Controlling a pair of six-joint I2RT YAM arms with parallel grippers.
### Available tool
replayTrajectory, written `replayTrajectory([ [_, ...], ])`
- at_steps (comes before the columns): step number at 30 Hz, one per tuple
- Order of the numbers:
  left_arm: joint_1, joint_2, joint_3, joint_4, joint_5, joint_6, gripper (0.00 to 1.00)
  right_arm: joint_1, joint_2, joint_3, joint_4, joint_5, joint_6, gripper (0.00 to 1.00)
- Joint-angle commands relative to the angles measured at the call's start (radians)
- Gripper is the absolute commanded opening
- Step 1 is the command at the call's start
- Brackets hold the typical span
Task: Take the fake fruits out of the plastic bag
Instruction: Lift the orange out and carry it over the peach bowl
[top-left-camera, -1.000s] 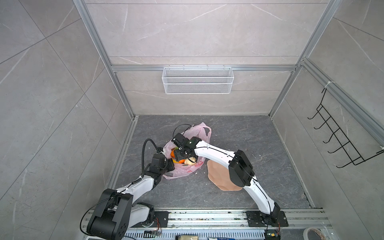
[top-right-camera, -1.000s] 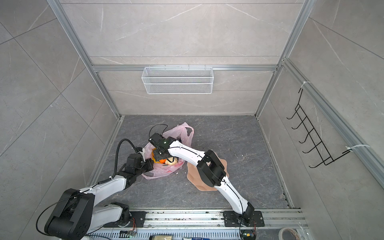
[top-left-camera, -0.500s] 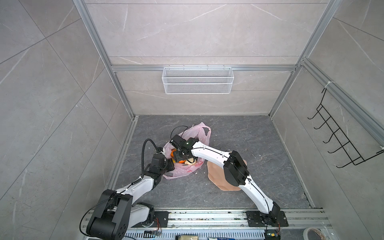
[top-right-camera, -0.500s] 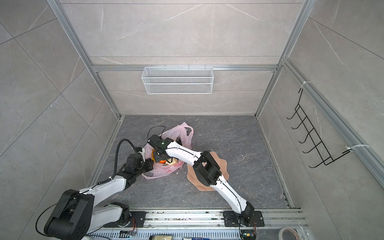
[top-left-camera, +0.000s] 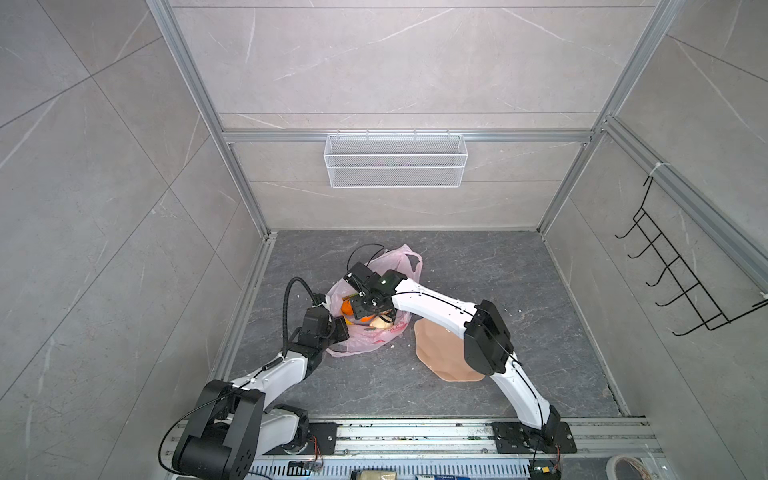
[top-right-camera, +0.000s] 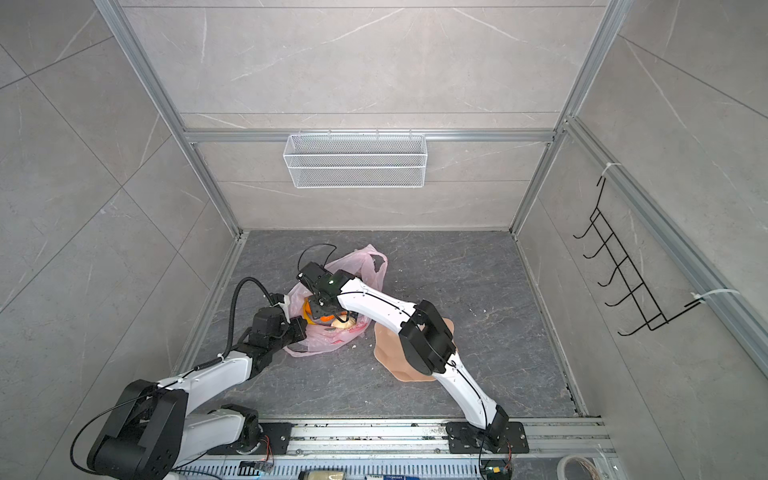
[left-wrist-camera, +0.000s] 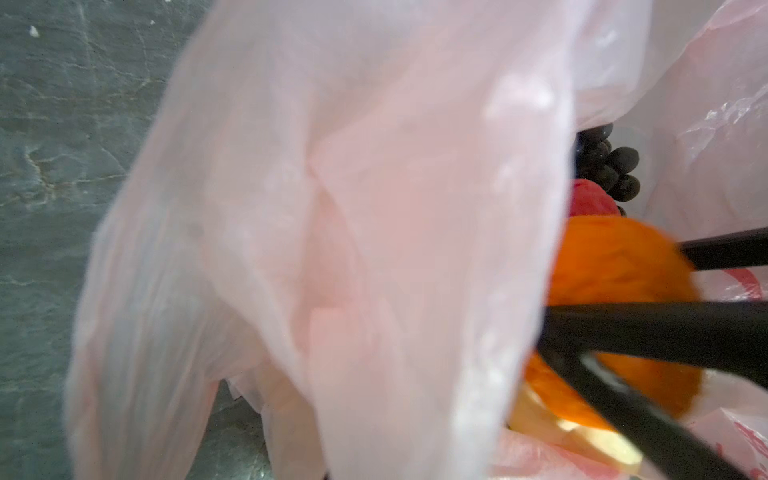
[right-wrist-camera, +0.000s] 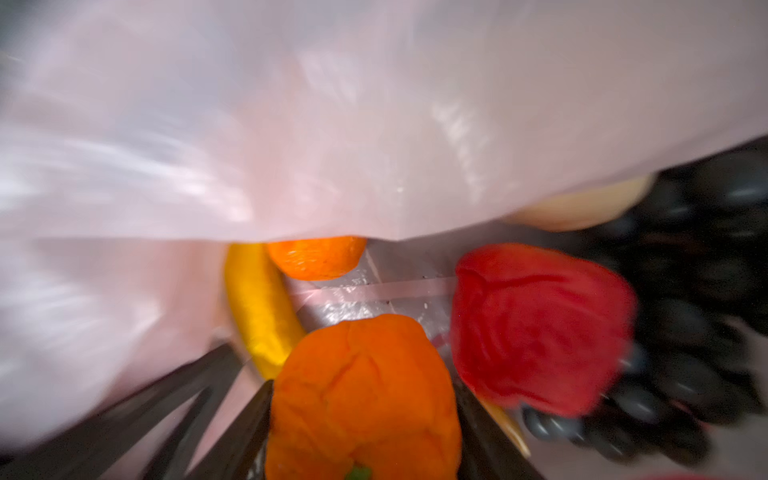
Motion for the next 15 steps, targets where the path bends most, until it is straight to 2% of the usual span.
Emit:
replayTrajectory([
  [1,-0.003,-0.011,0.011,0.035,-0.01,0.024,0.0,-0.009,-0.134,-0.044,-0.022,-0.002,-0.032,0.6],
  [7,-0.002,0.007,0.021,0.035,-0.008,0.019,0.0,-0.081,-0.412,-0.348,0.083,0.003,0.005,0.6],
  [15,-0.002,0.011,0.023,0.036,-0.011,0.016,0.0,-0.245,-0.717,-0.722,0.077,0.047,0.071,0.57],
])
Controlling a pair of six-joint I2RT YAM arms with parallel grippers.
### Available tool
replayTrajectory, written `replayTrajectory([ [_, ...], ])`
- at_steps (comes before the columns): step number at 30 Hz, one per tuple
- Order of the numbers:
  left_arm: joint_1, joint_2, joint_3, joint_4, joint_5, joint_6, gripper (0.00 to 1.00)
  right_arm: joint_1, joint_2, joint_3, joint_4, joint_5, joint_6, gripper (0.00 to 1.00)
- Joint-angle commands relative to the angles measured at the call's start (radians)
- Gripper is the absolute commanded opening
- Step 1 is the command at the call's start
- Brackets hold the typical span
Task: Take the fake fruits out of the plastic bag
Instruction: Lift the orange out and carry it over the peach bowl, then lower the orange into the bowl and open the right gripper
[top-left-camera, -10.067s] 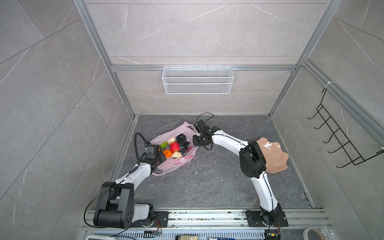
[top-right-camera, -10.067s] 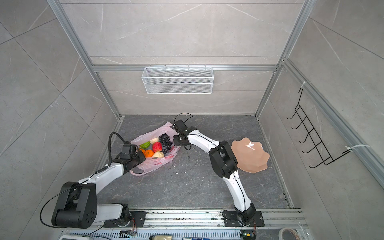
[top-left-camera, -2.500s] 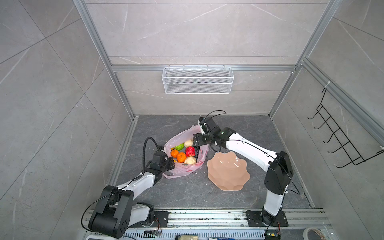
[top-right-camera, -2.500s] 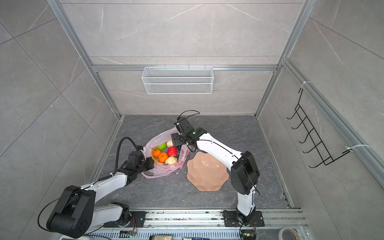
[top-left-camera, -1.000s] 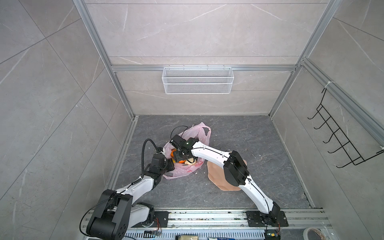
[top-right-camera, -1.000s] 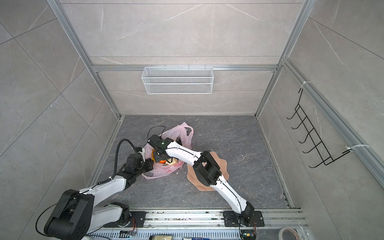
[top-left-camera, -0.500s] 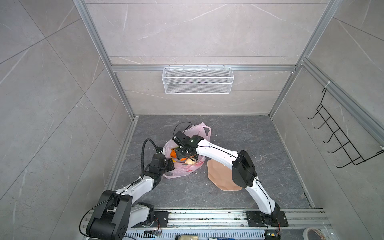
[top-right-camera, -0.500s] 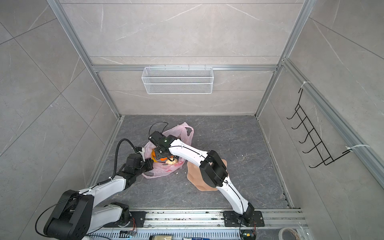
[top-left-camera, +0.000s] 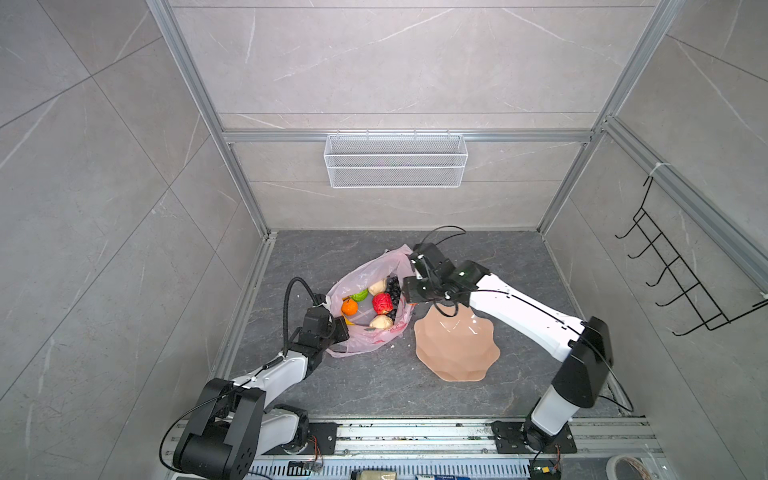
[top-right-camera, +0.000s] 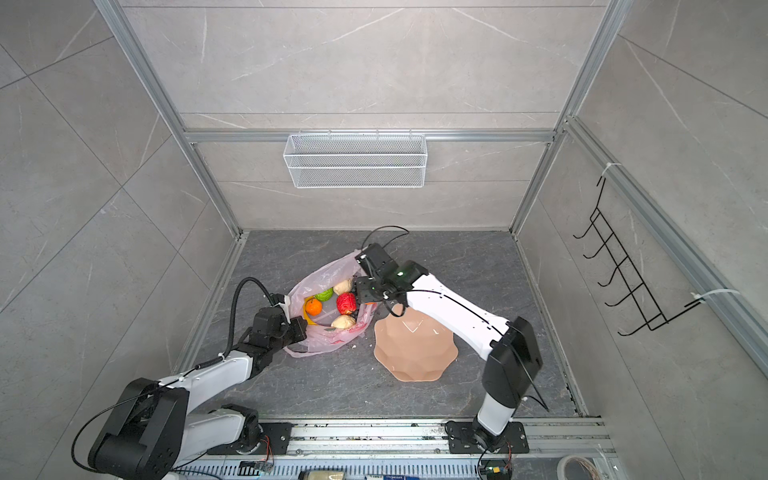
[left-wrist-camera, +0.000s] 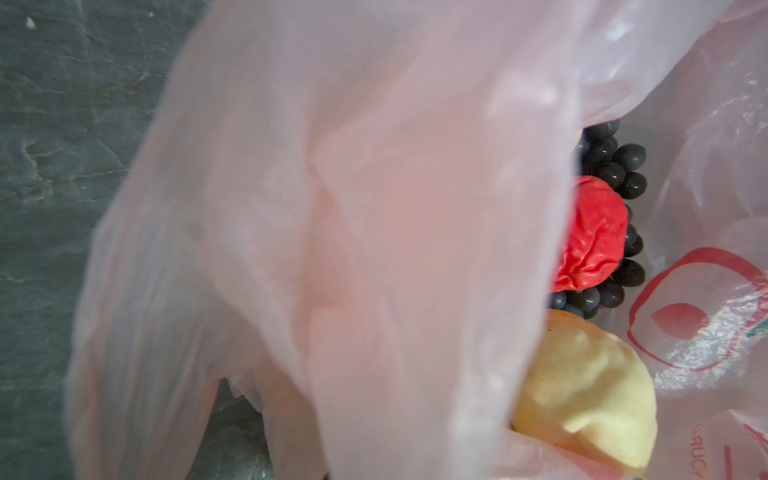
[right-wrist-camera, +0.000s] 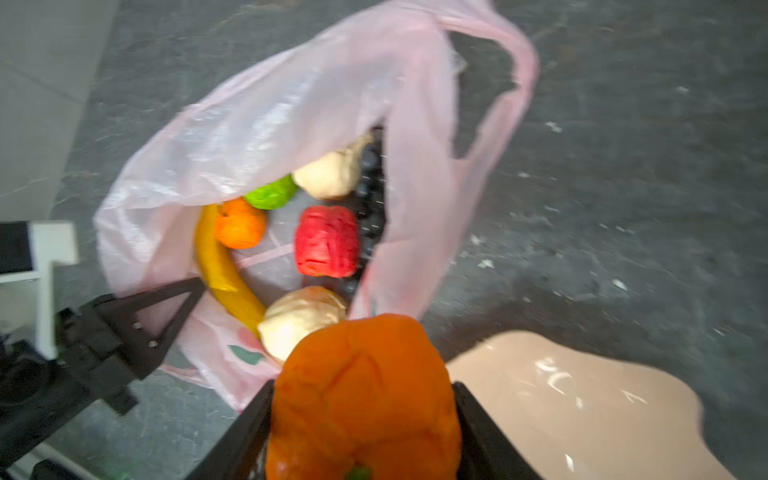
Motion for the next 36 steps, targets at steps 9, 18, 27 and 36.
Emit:
replayTrajectory([
  [9,-0.003,0.013,0.034,0.025,-0.009,0.011,0.0,-0.078,-0.206,-0.407,0.048,0.006,0.155,0.56],
  [18,-0.003,0.031,0.084,-0.084,-0.025,0.027,0.0,-0.078,-0.137,-0.572,0.169,-0.003,0.192,0.56],
  [27,-0.003,-0.002,0.064,-0.082,-0.026,0.022,0.0,-0.078,-0.052,-0.581,0.212,0.001,0.199,0.59],
  [36,-0.003,-0.015,0.061,-0.085,-0.026,0.017,0.0,-0.076,-0.116,-0.561,0.149,0.06,0.191,0.76],
])
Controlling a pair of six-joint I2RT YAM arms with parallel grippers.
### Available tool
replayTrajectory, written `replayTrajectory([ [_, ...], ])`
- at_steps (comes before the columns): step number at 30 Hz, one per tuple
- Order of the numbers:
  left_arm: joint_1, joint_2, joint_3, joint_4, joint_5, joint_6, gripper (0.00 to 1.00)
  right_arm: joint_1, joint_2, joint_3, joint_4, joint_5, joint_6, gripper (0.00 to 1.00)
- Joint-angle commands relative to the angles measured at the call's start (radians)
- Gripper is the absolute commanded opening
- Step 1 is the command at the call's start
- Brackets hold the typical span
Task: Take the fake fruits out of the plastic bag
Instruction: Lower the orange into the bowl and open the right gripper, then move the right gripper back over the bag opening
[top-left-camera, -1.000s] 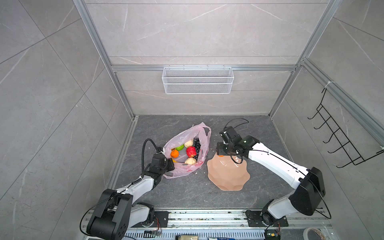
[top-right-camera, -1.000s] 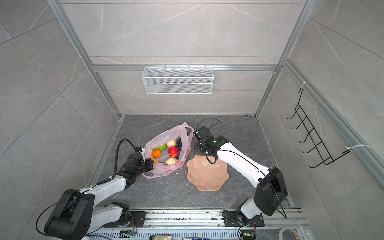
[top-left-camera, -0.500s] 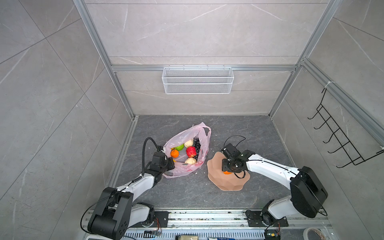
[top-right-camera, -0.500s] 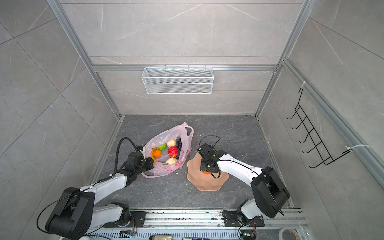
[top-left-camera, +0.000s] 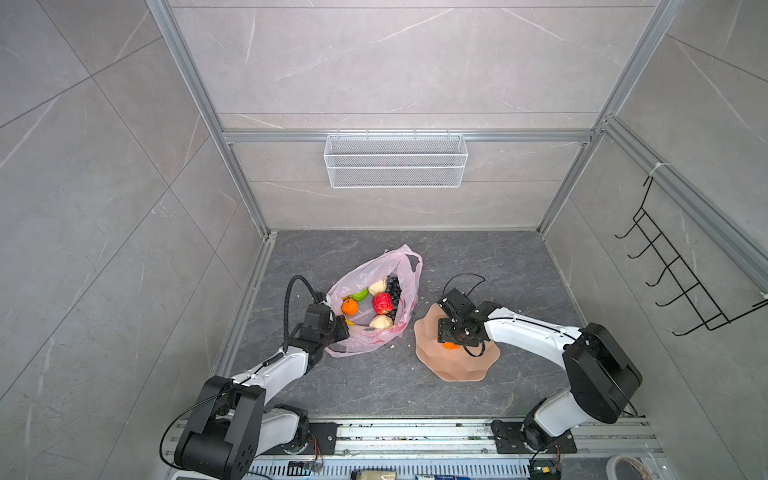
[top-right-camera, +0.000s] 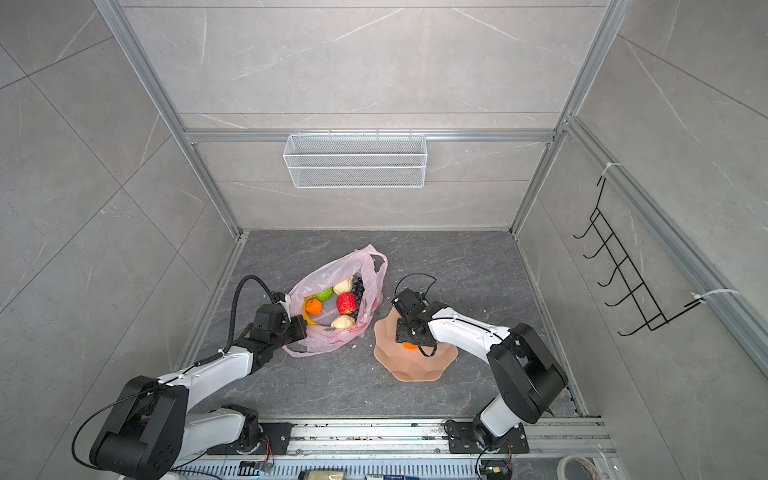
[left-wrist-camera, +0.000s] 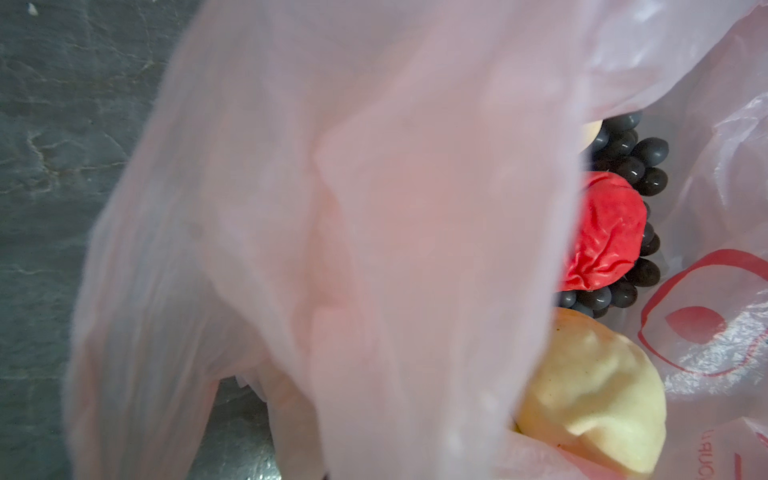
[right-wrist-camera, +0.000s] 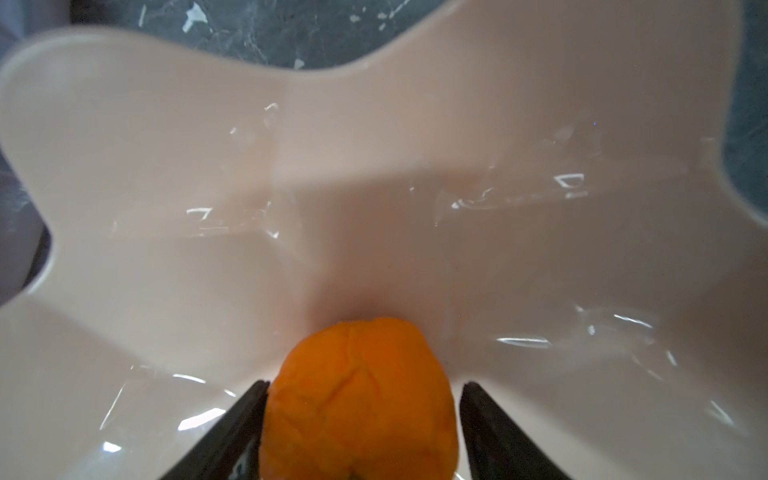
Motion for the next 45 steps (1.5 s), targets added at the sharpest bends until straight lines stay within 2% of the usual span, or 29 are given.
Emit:
replayTrajectory([
  [1,-0.002,-0.032,0.009,0.006,-0.025,0.014,0.0,0.006,-0.045,0.023,-0.058,0.049,0.001,0.76],
  [5,-0.003,-0.06,-0.01,0.014,-0.04,0.002,0.01,0.02,-0.106,0.076,-0.108,0.086,0.001,0.77],
  [9,-0.003,-0.063,-0.013,0.021,-0.031,-0.004,0.01,0.098,-0.117,0.206,-0.135,0.136,0.011,0.78],
  [13,-0.002,-0.055,-0.01,0.02,-0.025,-0.008,0.02,0.185,-0.031,0.354,-0.099,0.147,0.007,0.78],
  [17,-0.003,-0.053,-0.008,0.02,-0.015,-0.013,0.02,0.231,0.091,0.486,-0.061,0.106,-0.013,0.77],
  [20,-0.004,-0.052,-0.004,0.014,-0.01,-0.015,0.03,0.236,0.179,0.559,-0.025,0.051,-0.027,0.76],
  [29,-0.002,-0.062,0.0,-0.002,-0.014,-0.022,0.03,0.236,0.423,0.785,-0.053,0.006,-0.056,0.74],
  [45,-0.003,-0.055,0.003,0.0,-0.003,-0.034,0.04,0.219,0.676,1.0,-0.184,0.071,-0.056,0.74],
])
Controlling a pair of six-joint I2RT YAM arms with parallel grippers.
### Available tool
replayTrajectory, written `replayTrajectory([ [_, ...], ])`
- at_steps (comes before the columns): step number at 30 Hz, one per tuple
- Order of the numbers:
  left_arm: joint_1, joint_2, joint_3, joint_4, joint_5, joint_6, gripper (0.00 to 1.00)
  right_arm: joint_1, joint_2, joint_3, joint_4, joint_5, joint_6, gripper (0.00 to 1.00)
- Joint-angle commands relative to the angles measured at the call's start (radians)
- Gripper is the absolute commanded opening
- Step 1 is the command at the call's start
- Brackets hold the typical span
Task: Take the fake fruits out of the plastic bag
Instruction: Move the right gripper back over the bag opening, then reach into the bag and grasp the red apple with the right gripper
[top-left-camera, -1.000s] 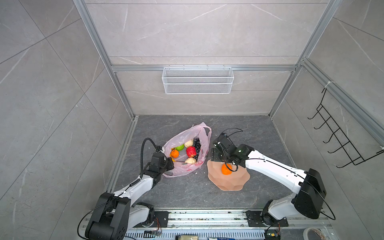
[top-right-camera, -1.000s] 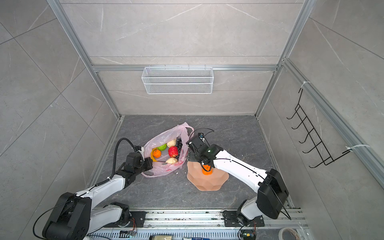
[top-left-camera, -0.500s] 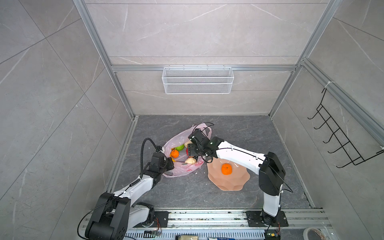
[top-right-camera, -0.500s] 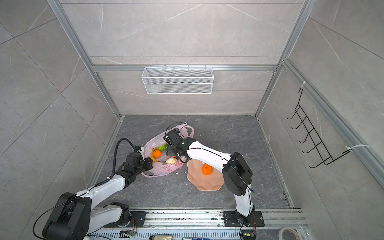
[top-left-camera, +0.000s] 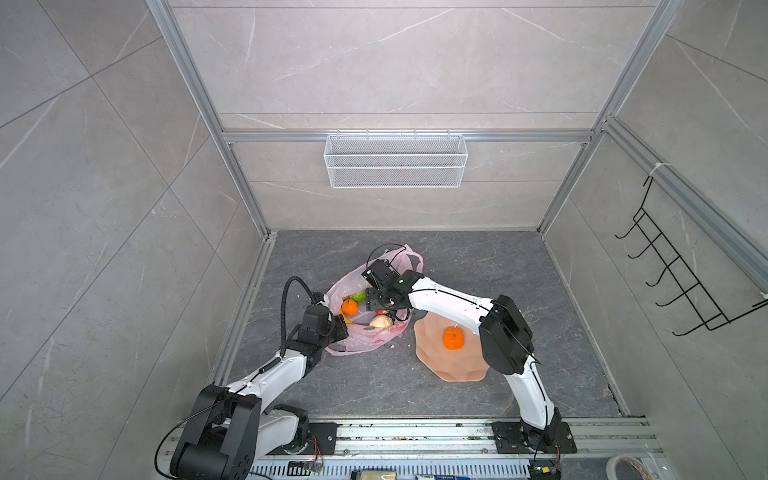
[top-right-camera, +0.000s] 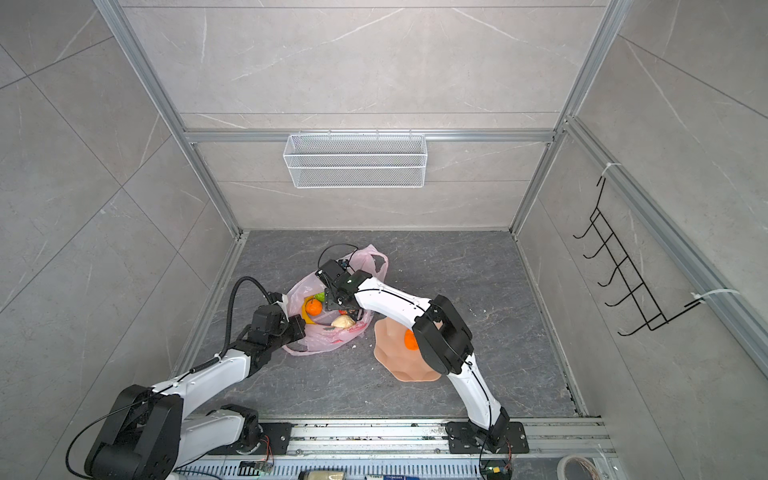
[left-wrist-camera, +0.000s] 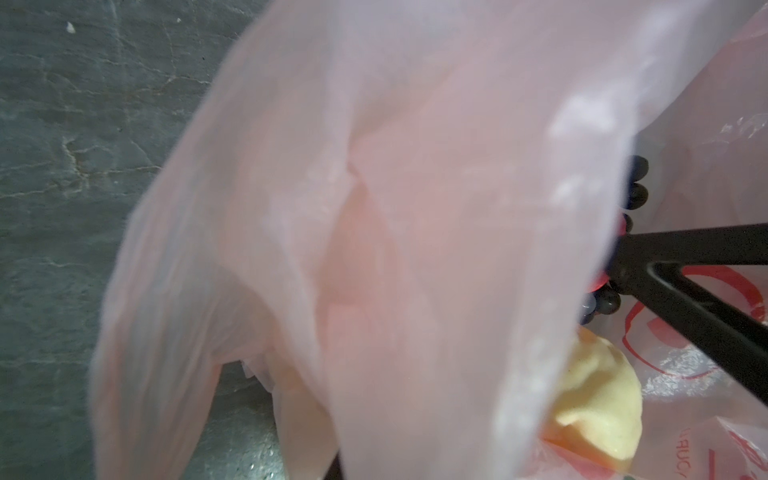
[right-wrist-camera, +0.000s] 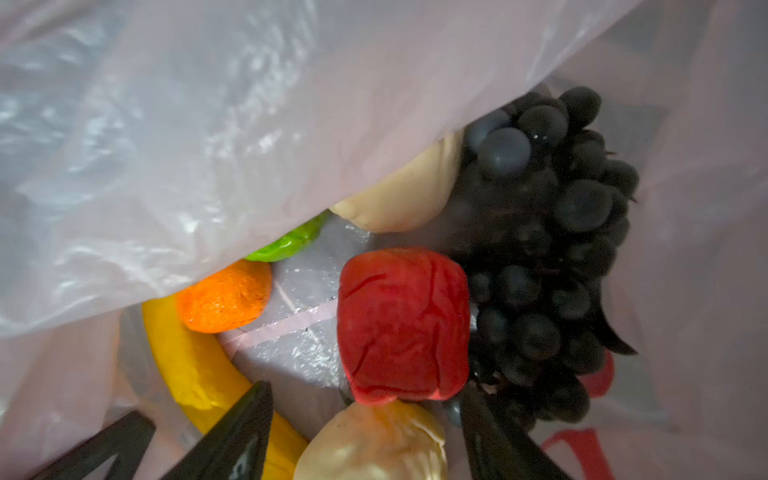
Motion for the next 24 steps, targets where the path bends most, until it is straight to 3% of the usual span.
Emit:
replayTrajectory([
  [1,-0.002,-0.007,0.015,0.01,0.01,-0.006,0.04,-0.003,0.042,0.053,-0.066,0.042,-0.019,0.74],
  [18,-0.004,0.016,0.023,0.009,0.002,-0.001,0.05,-0.003,0.182,0.161,-0.107,0.048,-0.044,0.73],
  [24,-0.003,0.014,0.022,0.003,-0.007,0.004,0.05,-0.003,0.182,0.19,-0.12,0.058,-0.051,0.65],
])
